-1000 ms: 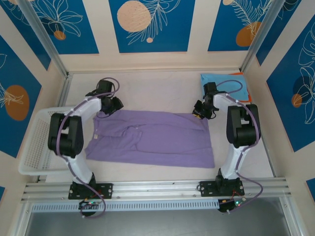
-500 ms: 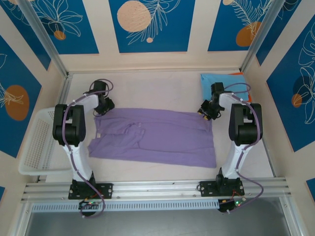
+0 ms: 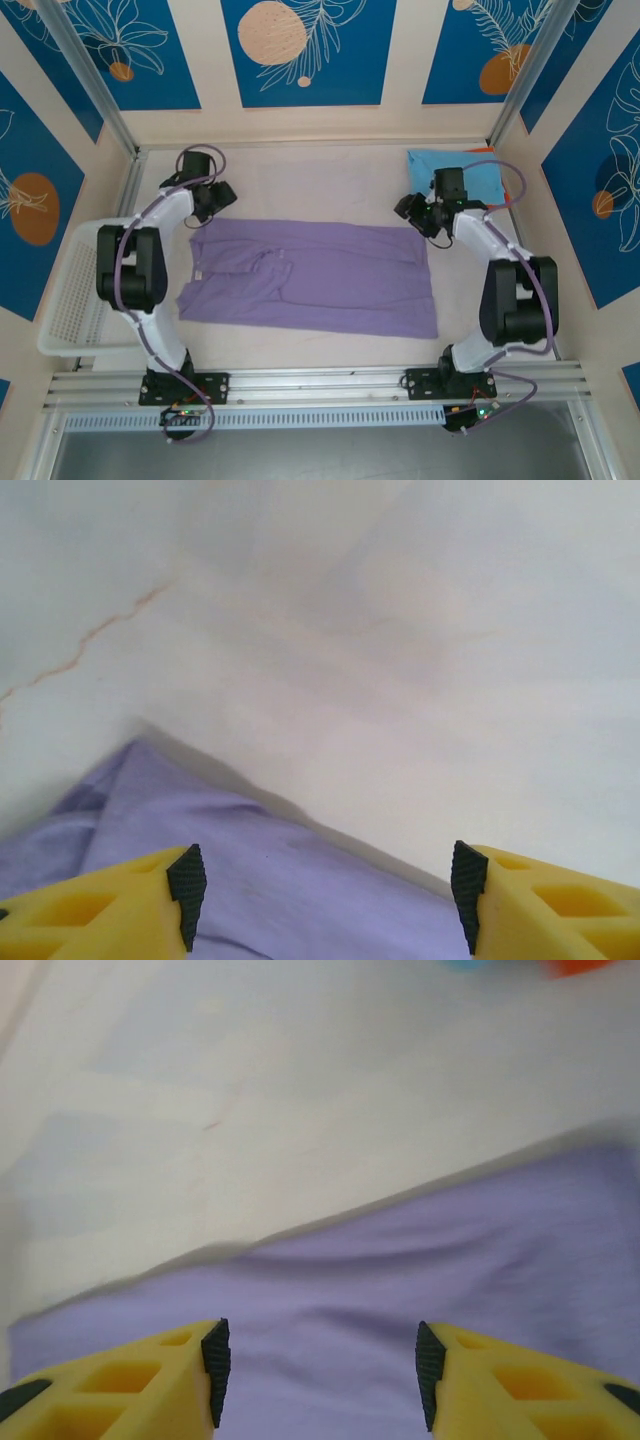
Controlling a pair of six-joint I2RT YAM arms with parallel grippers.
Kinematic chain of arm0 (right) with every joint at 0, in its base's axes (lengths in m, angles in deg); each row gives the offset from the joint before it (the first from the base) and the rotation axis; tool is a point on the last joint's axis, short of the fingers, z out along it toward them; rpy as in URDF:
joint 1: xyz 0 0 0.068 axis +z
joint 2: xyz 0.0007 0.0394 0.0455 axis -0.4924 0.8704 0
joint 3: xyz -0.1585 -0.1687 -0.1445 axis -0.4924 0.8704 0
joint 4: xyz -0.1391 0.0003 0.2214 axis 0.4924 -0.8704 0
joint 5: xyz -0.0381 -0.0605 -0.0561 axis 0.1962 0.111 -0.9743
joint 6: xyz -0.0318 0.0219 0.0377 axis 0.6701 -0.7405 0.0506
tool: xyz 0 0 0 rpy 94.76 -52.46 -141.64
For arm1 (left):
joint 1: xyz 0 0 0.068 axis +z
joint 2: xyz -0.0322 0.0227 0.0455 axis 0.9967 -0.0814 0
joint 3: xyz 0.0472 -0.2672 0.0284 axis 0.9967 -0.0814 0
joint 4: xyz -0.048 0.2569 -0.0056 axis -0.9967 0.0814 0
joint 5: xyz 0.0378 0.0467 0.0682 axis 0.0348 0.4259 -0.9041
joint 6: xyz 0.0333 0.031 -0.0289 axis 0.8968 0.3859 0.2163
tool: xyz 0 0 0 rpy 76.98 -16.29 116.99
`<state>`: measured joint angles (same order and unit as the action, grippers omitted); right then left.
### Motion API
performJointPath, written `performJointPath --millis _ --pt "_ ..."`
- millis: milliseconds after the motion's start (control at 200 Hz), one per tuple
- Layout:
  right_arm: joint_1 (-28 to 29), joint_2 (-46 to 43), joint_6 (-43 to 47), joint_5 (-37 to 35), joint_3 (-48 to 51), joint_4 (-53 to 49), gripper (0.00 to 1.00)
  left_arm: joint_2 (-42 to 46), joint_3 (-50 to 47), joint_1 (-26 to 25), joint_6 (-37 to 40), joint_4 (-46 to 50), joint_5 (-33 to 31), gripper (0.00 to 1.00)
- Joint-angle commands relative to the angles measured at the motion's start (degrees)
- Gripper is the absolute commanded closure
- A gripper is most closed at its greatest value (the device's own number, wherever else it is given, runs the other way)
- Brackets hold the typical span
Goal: Fold and stack the t-shirts
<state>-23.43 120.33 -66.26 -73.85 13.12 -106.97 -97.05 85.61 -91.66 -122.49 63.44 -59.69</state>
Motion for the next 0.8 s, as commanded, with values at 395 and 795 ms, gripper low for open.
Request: performJointPath --millis 395,795 --pt "41.58 18.70 -19.09 4.77 -10.18 9.27 0.74 16.00 -26.08 -5.75 1.69 -4.86 -5.65 0.45" --pt "45.53 34.51 -27.60 7.20 -25.56 6.22 0.78 16.51 -28.28 -1.53 0.21 -9.22 -0.25 0.39"
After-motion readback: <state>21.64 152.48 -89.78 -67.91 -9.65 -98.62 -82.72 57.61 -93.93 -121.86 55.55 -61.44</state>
